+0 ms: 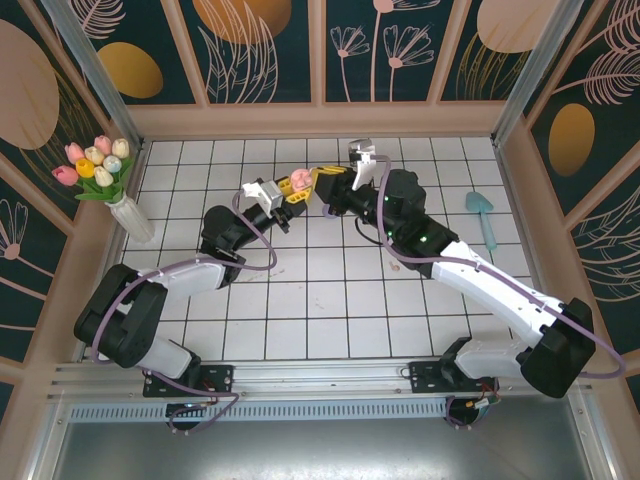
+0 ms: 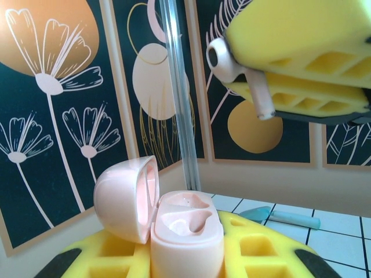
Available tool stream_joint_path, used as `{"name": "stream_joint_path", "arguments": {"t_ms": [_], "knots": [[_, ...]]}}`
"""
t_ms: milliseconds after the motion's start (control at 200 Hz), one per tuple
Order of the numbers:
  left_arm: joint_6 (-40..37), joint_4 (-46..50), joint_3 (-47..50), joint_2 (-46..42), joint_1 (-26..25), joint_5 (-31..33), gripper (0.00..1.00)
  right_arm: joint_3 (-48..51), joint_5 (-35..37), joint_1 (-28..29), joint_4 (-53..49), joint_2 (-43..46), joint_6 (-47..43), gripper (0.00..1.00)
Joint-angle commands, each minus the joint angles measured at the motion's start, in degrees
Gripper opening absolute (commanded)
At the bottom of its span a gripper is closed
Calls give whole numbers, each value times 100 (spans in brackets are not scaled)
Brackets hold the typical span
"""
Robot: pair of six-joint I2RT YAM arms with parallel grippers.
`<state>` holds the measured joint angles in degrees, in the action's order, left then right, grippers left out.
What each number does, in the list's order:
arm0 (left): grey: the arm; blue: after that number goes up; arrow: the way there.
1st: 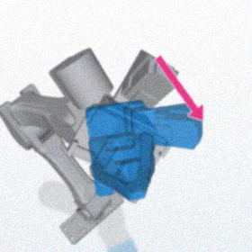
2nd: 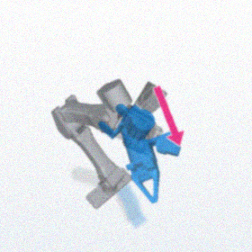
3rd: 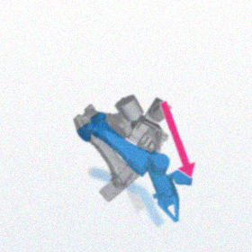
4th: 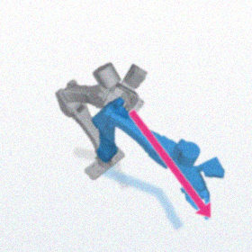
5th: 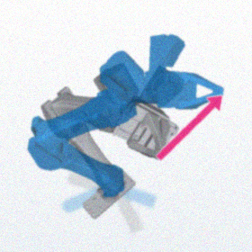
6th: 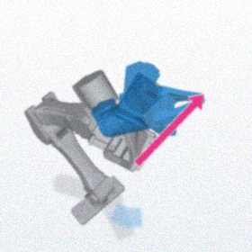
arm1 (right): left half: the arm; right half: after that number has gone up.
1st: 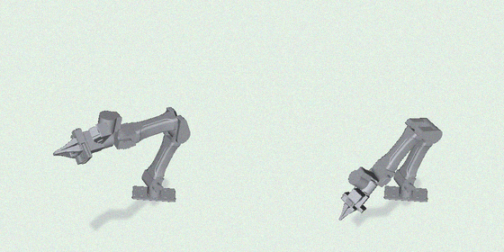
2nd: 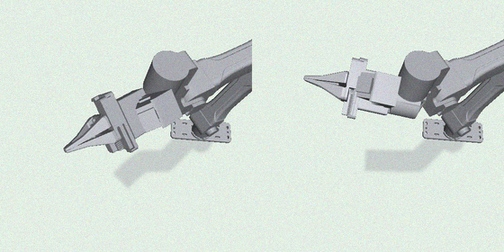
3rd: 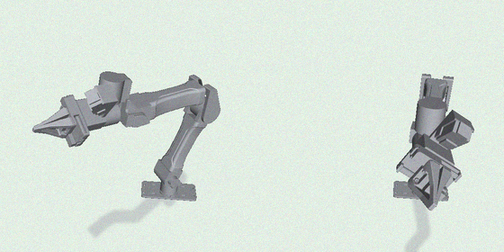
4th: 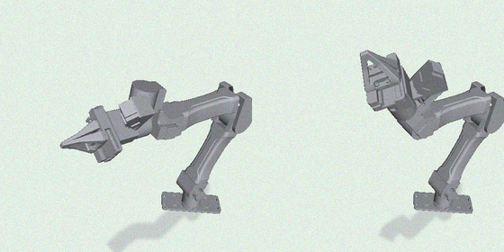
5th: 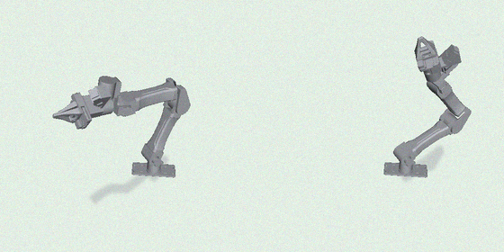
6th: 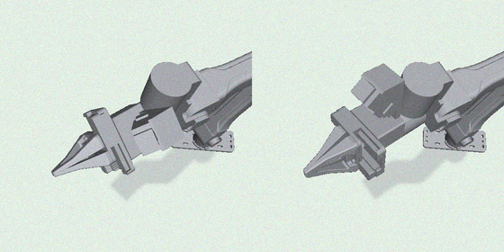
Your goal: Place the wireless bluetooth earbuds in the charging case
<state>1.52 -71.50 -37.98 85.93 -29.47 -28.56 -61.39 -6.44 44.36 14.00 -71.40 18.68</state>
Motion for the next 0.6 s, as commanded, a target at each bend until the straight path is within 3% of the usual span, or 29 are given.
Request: {"name": "stream_joint_path", "arguments": {"t_ms": [0,596], "knots": [[-74,-228,-214,55,-50,-149,0,64,-201,20,502,153,-174,16],[-77,-36,-372,31,-67,-195,0,-48,-366,81,626,-217,-154,15]]}}
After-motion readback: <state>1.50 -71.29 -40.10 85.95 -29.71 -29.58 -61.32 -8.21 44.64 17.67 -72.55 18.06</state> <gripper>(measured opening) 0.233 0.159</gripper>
